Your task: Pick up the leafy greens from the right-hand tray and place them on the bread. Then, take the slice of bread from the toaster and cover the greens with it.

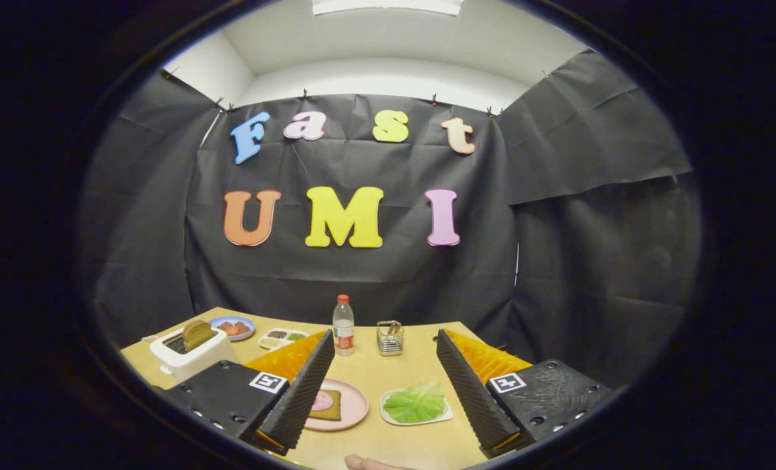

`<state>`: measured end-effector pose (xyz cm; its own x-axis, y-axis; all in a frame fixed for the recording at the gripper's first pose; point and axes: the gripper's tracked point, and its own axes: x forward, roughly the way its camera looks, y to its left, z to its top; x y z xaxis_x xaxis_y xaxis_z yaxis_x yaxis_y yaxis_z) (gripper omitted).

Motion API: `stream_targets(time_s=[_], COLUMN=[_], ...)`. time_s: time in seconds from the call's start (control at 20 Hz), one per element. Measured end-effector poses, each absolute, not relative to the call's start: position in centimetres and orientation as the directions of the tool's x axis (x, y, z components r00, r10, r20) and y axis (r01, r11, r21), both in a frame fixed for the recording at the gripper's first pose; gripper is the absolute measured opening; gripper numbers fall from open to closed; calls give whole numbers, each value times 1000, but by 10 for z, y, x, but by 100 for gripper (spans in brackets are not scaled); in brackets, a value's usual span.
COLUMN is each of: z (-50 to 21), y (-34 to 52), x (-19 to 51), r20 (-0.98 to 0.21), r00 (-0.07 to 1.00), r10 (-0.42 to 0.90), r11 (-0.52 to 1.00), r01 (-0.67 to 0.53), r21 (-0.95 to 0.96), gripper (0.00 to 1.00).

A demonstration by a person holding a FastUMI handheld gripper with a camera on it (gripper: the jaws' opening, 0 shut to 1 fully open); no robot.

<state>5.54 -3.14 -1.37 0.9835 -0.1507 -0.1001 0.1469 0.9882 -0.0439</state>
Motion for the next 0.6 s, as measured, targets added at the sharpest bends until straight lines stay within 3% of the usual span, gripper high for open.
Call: stream_targets(time_s=[0.6], z=[-129], y=[-118], x=[145], r20=[-459], r00=[859], r10=[-227], r11=[974], r01=[208], r21=[-91], gripper=[97])
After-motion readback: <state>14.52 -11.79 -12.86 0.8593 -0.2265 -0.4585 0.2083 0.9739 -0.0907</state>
